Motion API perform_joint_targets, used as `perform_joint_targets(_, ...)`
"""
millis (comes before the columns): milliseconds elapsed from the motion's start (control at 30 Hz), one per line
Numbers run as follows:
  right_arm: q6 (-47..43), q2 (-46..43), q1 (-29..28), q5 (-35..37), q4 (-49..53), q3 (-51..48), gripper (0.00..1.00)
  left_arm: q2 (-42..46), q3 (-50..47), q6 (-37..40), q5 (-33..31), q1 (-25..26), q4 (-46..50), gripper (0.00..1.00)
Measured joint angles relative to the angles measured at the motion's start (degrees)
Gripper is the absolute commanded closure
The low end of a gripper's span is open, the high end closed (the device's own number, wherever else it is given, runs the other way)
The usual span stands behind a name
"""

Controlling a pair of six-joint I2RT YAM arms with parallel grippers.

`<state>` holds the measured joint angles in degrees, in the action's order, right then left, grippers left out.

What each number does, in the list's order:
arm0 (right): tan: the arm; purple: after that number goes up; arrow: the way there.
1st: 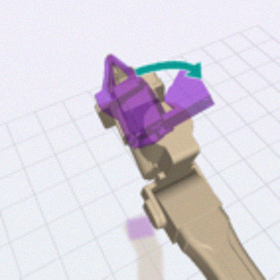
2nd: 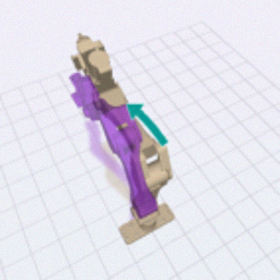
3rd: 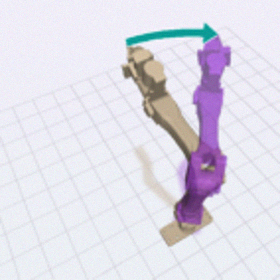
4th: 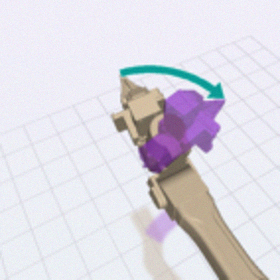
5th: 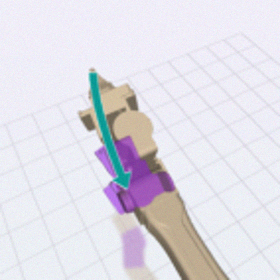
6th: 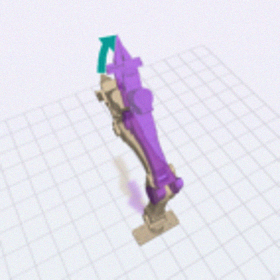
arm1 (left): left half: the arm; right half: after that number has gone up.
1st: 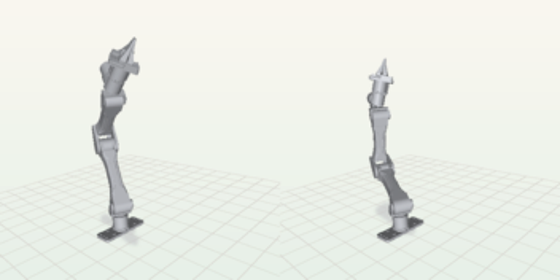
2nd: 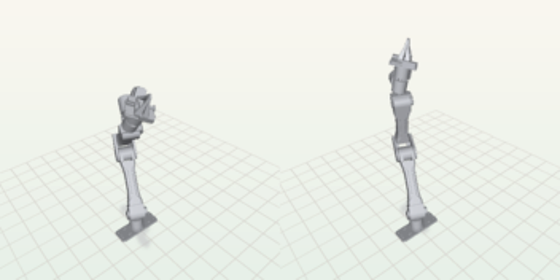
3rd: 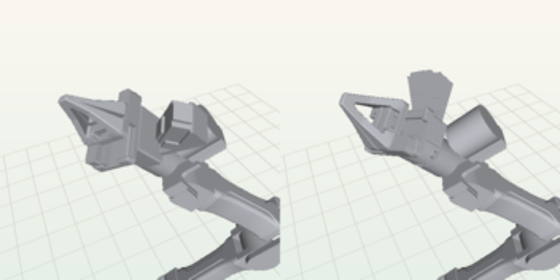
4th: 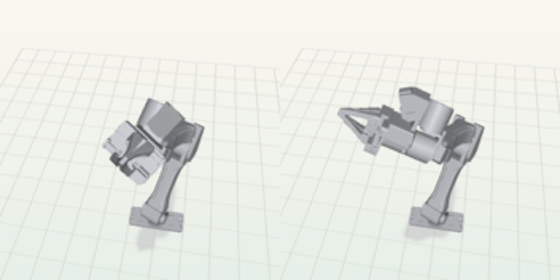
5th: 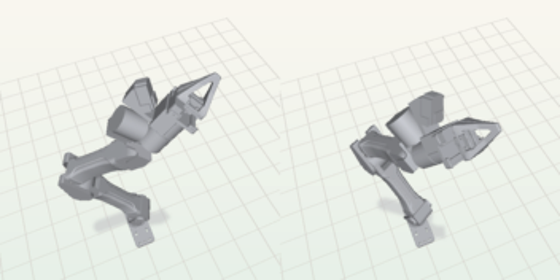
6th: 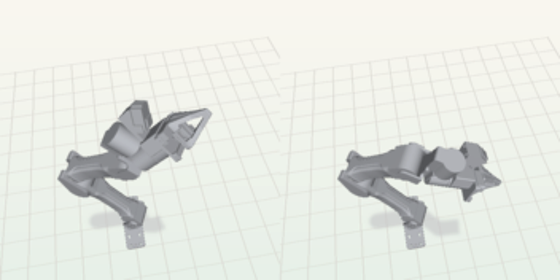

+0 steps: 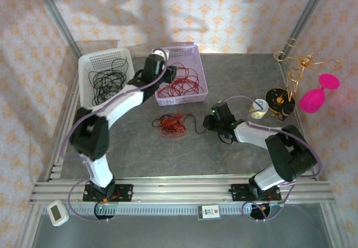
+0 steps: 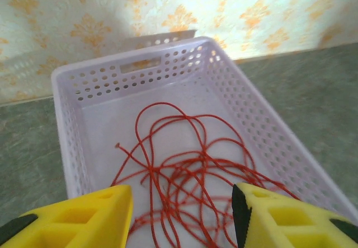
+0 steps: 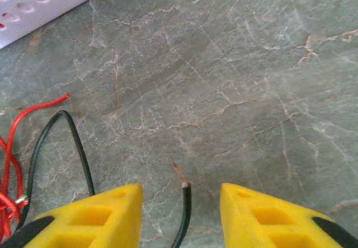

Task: Untangle the cables
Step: Untie the cable from multiple cables.

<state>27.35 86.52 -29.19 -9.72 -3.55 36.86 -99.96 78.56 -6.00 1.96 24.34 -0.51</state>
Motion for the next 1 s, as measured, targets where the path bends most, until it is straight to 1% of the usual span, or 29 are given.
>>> perform_joint_targets(100, 0.15, 2.21, -0.02, -0.46, -1.44, 0.31, 0.74, 9.66, -9.97, -0.02, 3.06, 1.40, -1.95, 0.48)
perform_joint_targets(267, -0.11, 5.27, -0.28, 0.24, -2.45, 1.88, 0.95, 19.08, -23.85, 0.87, 6.49, 6.03, -2.05, 0.49)
perform_joint_targets(333, -0.35, 5.20, -0.46, 0.98, -2.23, 2.29, 0.99, 22.14, -27.58, 1.86, 7.48, 8.57, -1.88, 0.49)
perform_joint_targets(467, -2.14, 2.21, -1.20, 1.99, 0.20, 4.09, 1.00, 29.57, -33.94, 4.55, 12.57, 13.09, -4.98, 0.47)
perform_joint_targets(567, -4.20, -3.21, -1.70, 1.55, 3.08, 6.60, 1.00, 32.92, -37.57, 6.05, 16.98, 14.10, -10.47, 0.43)
perform_joint_targets(700, -6.93, -11.04, -1.95, -1.01, 6.36, 11.54, 1.00, 32.57, -39.41, 7.87, 21.73, 14.58, -16.44, 0.42)
perform_joint_targets(833, -8.90, -17.31, -1.95, -5.81, 8.83, 15.26, 1.00, 29.22, -38.91, 9.68, 25.99, 14.69, -21.42, 0.42)
perform_joint_targets(1000, -9.90, -18.99, -1.97, -12.63, 11.98, 17.92, 1.00, 23.87, -36.41, 11.69, 31.06, 14.75, -24.72, 0.41)
